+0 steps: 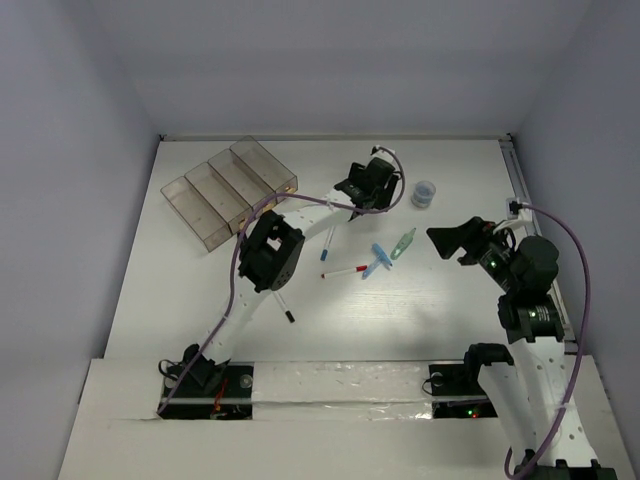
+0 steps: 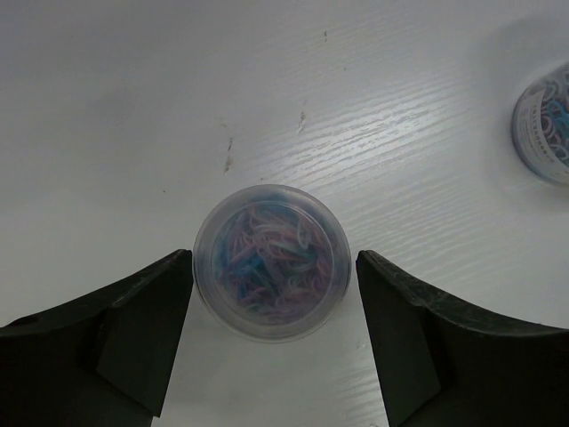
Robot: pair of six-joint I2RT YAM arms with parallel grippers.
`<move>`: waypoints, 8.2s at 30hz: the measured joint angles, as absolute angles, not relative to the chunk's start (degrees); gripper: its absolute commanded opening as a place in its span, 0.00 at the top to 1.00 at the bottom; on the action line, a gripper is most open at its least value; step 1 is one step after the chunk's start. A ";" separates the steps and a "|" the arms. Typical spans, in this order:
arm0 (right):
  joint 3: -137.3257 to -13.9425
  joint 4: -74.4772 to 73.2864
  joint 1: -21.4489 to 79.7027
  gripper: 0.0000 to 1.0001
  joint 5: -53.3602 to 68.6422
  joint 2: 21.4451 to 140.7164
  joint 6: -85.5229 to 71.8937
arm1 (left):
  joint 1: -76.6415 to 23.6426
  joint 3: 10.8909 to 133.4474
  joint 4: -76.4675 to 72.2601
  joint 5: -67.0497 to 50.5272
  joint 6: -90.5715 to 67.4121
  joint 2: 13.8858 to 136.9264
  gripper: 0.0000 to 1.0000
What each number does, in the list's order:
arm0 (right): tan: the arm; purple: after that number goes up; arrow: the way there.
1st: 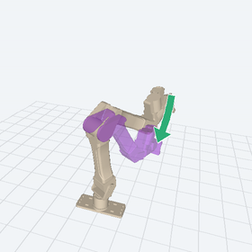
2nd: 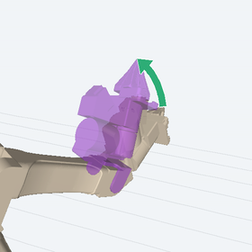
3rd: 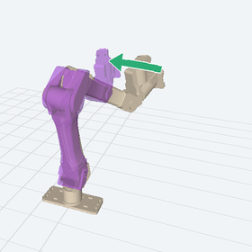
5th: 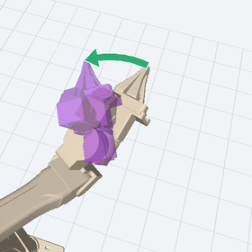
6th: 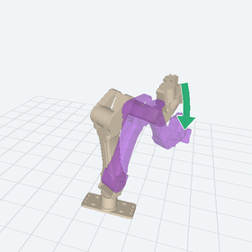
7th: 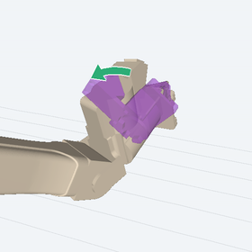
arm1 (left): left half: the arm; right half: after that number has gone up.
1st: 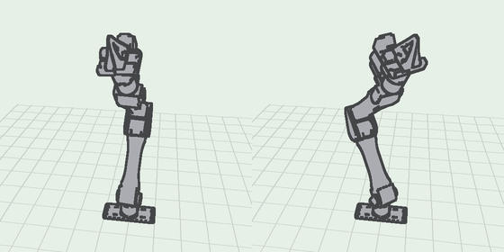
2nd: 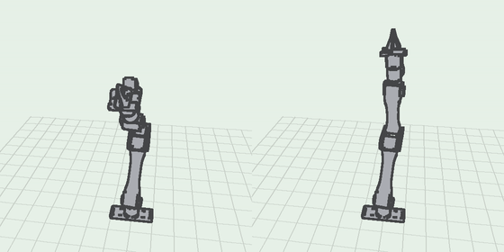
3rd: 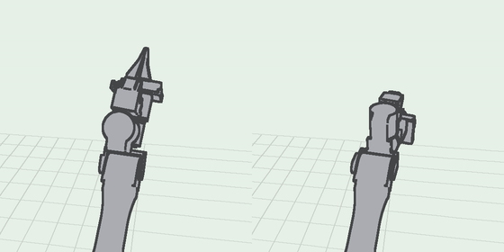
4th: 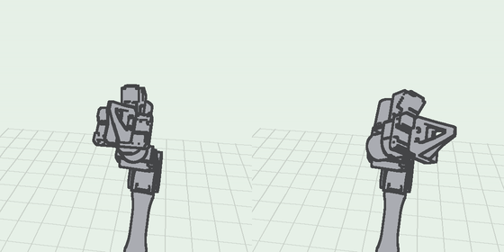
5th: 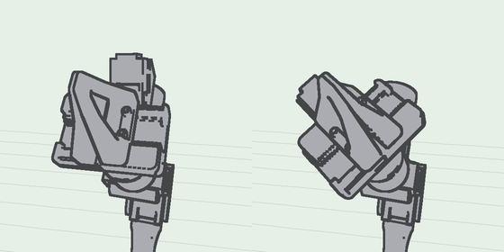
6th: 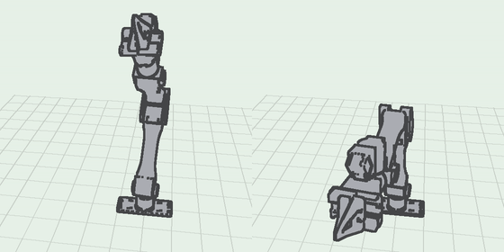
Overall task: Sort the stationery into containers
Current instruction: Pick up the stationery from the center of the board, then place the stationery in the storage box, then move the stationery to the center of the board.
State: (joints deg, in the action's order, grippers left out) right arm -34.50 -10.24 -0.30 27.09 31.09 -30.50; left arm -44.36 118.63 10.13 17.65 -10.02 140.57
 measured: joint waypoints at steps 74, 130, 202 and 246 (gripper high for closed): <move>-21.82 2.48 6.57 0.05 27.64 38.30 -32.45 | 2.46 79.29 3.36 10.74 -10.13 103.39 0.74; -38.68 6.04 6.57 0.00 -5.48 69.89 -37.80 | -34.04 79.85 -8.05 5.08 -16.97 95.24 0.18; -48.27 -7.84 0.08 0.00 15.55 36.07 -29.74 | -51.94 144.42 -5.69 16.03 -20.10 160.16 0.32; -43.99 -10.07 0.08 0.00 19.53 33.76 -29.87 | -47.29 109.95 -4.29 24.34 -9.69 139.41 0.25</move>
State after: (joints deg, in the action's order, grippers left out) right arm -43.99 -10.07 0.08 19.53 33.76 -29.87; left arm -47.29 109.95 -4.29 24.34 -9.69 139.41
